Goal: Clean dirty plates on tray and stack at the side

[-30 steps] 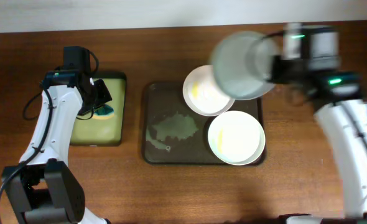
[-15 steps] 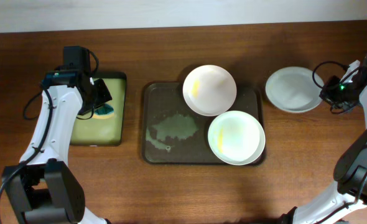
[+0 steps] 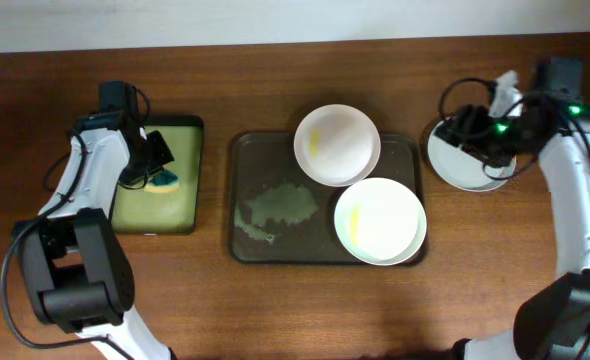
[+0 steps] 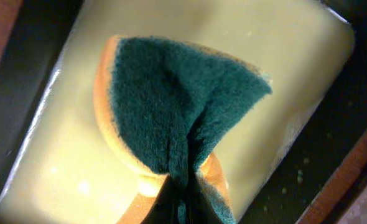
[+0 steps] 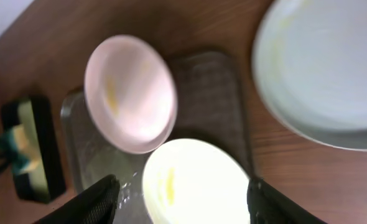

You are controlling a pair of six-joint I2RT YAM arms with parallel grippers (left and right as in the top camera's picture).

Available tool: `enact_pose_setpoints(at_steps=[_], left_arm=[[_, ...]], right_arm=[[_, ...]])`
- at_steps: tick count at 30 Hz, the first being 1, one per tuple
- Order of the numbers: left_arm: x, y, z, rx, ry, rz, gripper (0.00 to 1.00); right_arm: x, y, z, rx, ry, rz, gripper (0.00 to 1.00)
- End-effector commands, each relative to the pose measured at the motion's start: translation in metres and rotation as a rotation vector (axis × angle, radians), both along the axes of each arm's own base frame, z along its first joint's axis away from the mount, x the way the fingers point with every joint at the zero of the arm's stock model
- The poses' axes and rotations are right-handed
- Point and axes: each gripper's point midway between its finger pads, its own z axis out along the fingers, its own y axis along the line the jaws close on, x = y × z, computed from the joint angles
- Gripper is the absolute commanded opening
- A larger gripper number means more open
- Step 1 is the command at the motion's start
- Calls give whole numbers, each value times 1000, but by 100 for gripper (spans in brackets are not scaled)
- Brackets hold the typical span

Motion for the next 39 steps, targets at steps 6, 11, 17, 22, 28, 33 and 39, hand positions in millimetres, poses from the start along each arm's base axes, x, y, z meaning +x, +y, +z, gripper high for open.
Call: enact_pose_setpoints(at_steps=[6, 11, 17, 22, 28, 33, 39], left_arm=[[3, -14, -59, -83, 81, -103, 0], [11, 12, -27, -42, 29, -54, 0], [18, 19, 97, 3, -232, -45, 0], [8, 12, 104, -25, -233, -56, 0], [-7, 9, 71, -38, -165, -53, 0], [-7, 9, 71, -38, -165, -53, 0], [-7, 9, 71, -39, -165, -54, 0]], right_arm=[[0, 61, 0, -73, -25, 169, 73], [2, 66, 1, -75, -36, 180, 74], [11, 58, -10, -120, -38, 161, 79], [26, 60, -44, -129, 2, 168, 79], [52, 89, -105, -135, 35, 235, 75], [53, 90, -161, -232, 128, 236, 67], [51, 110, -182, -245, 141, 283, 12]])
